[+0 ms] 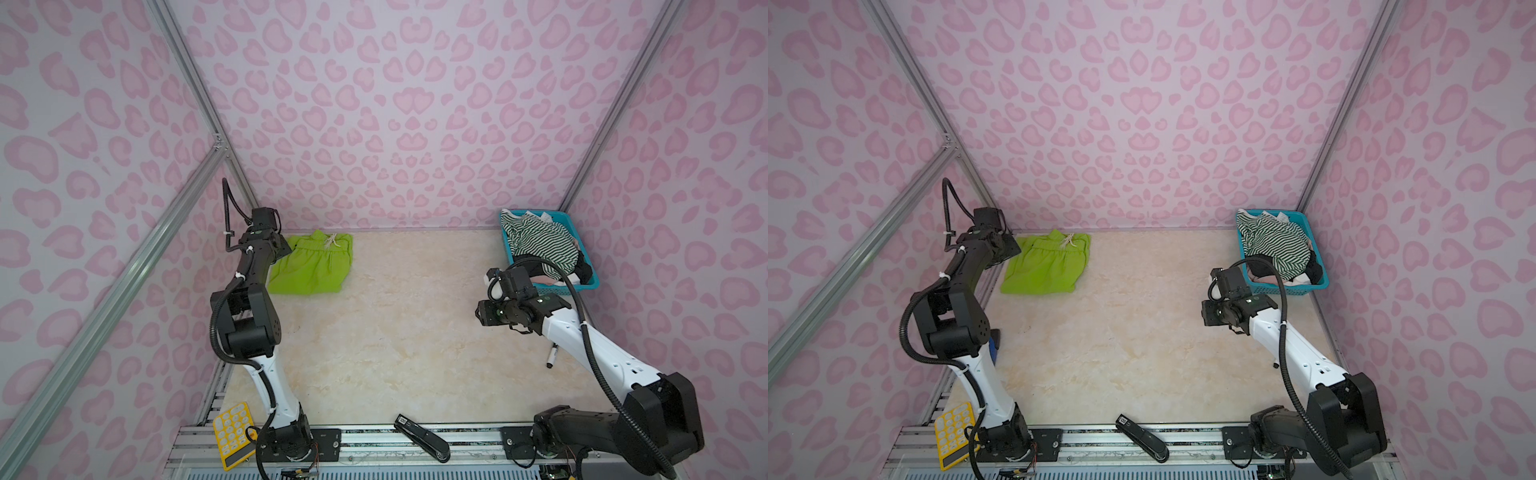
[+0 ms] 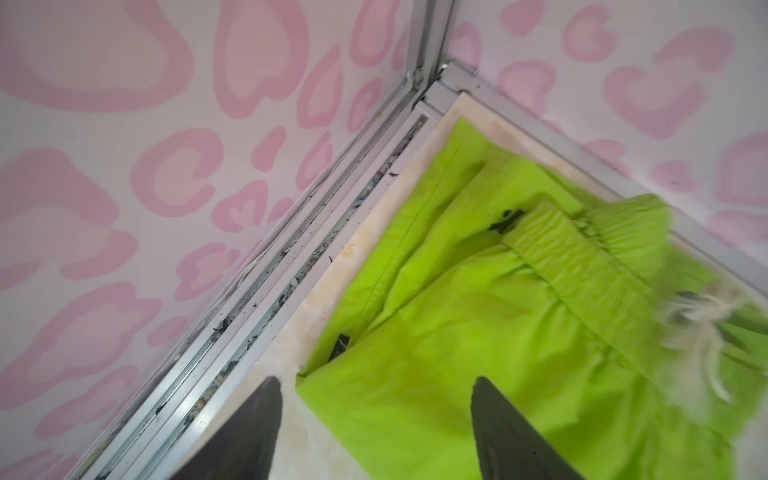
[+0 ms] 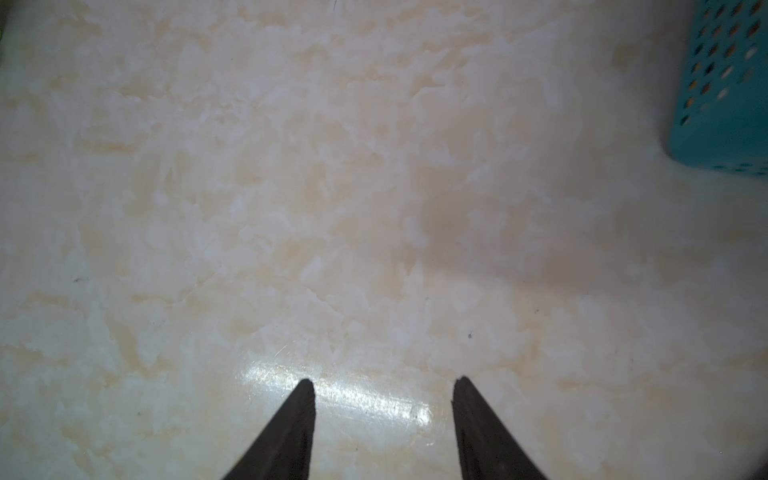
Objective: Fold and stack the mixed laundry pile
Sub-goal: 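Reach the right gripper into the teal basket while the left presses the shorts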
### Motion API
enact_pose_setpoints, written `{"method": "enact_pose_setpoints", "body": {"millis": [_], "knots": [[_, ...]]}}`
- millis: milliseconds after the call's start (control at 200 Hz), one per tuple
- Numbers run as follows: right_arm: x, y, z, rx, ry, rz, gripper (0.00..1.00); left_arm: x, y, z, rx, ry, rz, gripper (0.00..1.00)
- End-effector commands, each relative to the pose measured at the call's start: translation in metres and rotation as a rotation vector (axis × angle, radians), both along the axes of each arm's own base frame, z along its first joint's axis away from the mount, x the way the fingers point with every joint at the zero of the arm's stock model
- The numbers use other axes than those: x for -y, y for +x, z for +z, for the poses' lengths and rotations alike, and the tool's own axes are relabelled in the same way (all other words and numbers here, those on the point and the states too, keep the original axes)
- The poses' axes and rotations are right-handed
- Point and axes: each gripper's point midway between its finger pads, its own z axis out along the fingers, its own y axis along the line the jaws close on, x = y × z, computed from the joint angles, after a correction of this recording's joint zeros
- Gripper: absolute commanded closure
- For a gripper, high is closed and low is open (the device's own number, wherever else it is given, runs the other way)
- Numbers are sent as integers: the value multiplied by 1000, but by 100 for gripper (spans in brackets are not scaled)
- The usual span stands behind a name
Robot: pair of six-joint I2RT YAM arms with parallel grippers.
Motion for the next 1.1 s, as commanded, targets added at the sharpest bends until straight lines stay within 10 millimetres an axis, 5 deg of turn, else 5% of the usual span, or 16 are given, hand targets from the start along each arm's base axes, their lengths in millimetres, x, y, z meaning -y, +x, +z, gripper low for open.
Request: {"method": "enact_pose_setpoints", "body": {"millis": [0, 255, 445, 700, 905, 1095], "knots": [[23, 17, 14, 50, -40, -73, 46, 41, -39, 110, 222, -4, -142, 26], [106, 76, 50, 213, -62, -361, 43, 131, -69, 43, 144, -102, -320, 26], [179, 105, 33, 166, -81, -536, 42, 201, -93, 9, 135, -186, -441, 26], [225, 134, 4, 141, -53, -606, 43, 284, -147, -40, 49, -232, -608, 28], [244, 160, -11, 142, -59, -631, 47, 310, -186, -63, -12, -236, -697, 28], [240, 167, 0, 148, -17, -605, 75, 306, -201, -82, -52, -236, -683, 29]]}}
